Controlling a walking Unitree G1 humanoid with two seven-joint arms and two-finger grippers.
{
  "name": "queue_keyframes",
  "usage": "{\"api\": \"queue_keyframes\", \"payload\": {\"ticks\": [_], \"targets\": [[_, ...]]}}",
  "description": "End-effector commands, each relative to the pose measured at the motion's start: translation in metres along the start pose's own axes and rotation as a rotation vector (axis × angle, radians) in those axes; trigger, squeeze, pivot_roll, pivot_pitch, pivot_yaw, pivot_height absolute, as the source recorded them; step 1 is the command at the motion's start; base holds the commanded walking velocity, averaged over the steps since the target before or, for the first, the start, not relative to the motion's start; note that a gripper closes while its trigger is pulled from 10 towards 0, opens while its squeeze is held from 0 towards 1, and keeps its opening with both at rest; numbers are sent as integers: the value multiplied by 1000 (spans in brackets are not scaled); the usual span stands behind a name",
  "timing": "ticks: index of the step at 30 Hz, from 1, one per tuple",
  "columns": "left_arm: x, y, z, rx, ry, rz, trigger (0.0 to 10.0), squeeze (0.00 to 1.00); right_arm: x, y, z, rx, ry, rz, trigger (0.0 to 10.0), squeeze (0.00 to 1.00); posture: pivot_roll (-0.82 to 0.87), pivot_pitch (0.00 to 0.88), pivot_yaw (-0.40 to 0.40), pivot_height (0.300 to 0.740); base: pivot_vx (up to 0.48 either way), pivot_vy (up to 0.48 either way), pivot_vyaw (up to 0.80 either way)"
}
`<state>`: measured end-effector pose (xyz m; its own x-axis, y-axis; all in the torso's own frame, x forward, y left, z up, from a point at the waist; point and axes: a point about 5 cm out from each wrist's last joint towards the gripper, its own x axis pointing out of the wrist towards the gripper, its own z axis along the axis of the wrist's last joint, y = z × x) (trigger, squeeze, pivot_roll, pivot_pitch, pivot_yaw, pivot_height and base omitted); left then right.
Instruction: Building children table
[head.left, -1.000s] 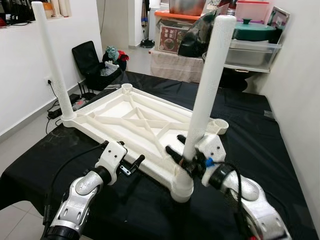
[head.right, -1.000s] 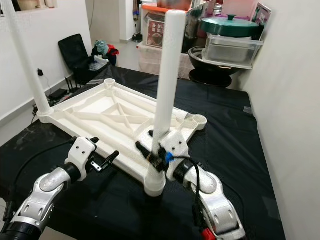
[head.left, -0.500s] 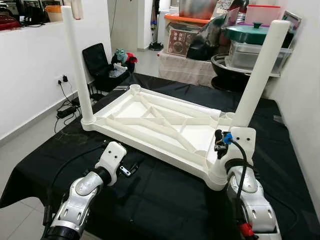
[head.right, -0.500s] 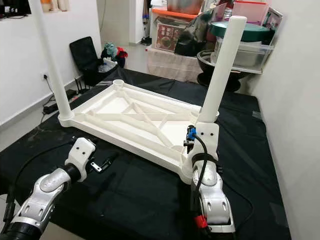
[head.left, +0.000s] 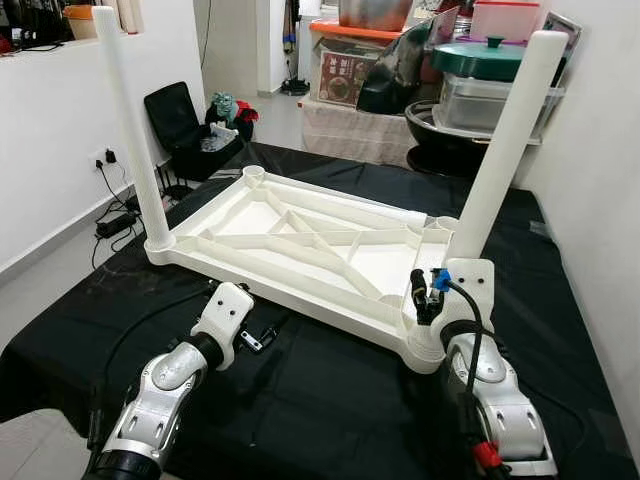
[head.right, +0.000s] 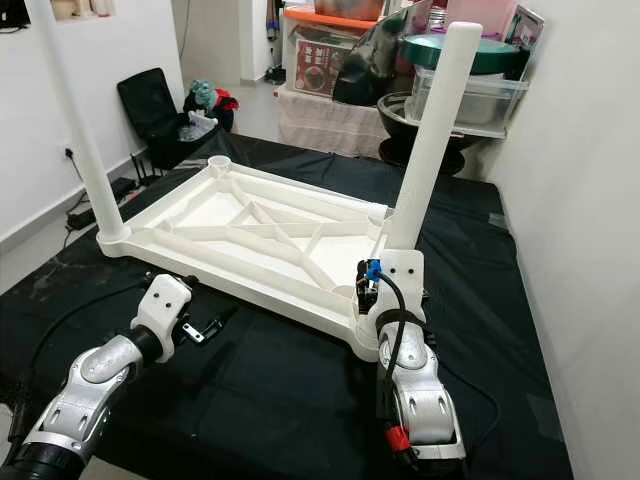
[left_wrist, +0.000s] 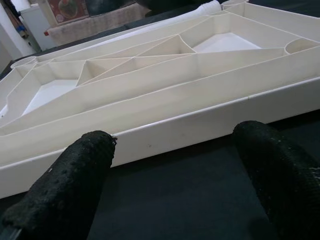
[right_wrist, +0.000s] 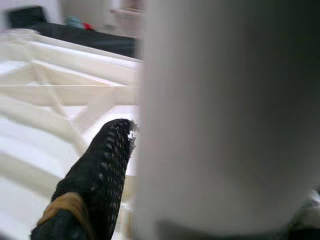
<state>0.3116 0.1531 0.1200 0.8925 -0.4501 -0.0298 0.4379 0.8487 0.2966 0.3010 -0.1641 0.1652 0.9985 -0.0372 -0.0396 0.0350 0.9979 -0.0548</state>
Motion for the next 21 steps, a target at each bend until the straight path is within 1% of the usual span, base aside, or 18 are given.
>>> {"api": "queue_keyframes", "payload": {"ticks": [1, 2, 3, 4, 5, 6, 8, 9, 10, 13, 14, 15, 16, 17, 18, 21], "targets": [[-1, -2, -2, 7, 4, -7, 10000, 0, 1, 5, 9, 22, -43, 50, 10000, 0, 41, 0, -93, 740, 0, 0, 0], [-1, -2, -2, 7, 4, -7, 10000, 0, 0, 6, 10, 27, -50, 62, 10000, 0, 41, 0, -93, 740, 0, 0, 0], [-1, -2, -2, 6, 4, -9, 10000, 0, -12, 21, 19, 10, -126, 329, 10000, 0, 38, 0, -88, 740, 0, 0, 0], [0, -3, -1, 7, 3, -14, 10000, 0, -29, 32, 20, -34, -164, 597, 10000, 0, 39, 0, -88, 740, 0, 0, 0], [0, -3, -1, 7, 3, -14, 10000, 0, -29, 32, 20, -34, -164, 597, 10000, 0, 39, 0, -88, 740, 0, 0, 0], [0, -4, -1, 7, 2, -17, 10000, 0, -42, 39, 19, -64, -179, 785, 10000, 0, 43, 0, -91, 740, 0, 0, 0], [0, -4, -1, 7, 2, -17, 10000, 0, -42, 39, 19, -64, -179, 785, 10000, 0, 43, 0, -91, 740, 0, 0, 0], [1, -4, -1, 8, 1, -18, 10000, 0, -51, 41, 18, -85, -177, 902, 10000, 0, 43, 0, -91, 740, 0, 0, 0], [1, -3, 0, 10, 1, -13, 10000, 0, -53, 42, 18, -100, -170, 962, 10000, 0, 53, 0, -100, 740, 0, 0, 0], [1, -2, 0, 11, 0, -8, 10000, 0, -54, 42, 18, -107, -168, 994, 10000, 0, 55, 0, -101, 740, 0, 0, 0], [0, -1, 0, 11, 0, -5, 10000, 0, -54, 43, 19, -112, -169, 1012, 8706, 0, 60, 0, -102, 740, 0, 0, 0], [-1, -2, 0, 11, 1, -4, 10000, 0, -51, 44, 18, -115, -168, 996, 2314, 0, 62, 0, -102, 740, 0, 0, 0], [-1, -2, 0, 11, 1, -4, 10000, 0, -51, 44, 18, -115, -168, 996, 2314, 0, 62, 0, -102, 740, 0, 0, 0], [-1, -2, -1, 11, 2, -5, 10000, 0, -47, 43, 17, -104, -177, 957, 0, 0, 63, 0, -101, 740, 0, 0, 0], [-2, -3, -1, 11, 4, -6, 10000, 0, -41, 42, 15, -89, -168, 895, 0, 0, 62, 0, -96, 740, 0, 0, 0], [-2, -3, -1, 11, 4, -7, 10000, 0, -38, 40, 13, -78, -162, 869, 0, 0, 61, 0, -95, 740, 0, 0, 0]]}}
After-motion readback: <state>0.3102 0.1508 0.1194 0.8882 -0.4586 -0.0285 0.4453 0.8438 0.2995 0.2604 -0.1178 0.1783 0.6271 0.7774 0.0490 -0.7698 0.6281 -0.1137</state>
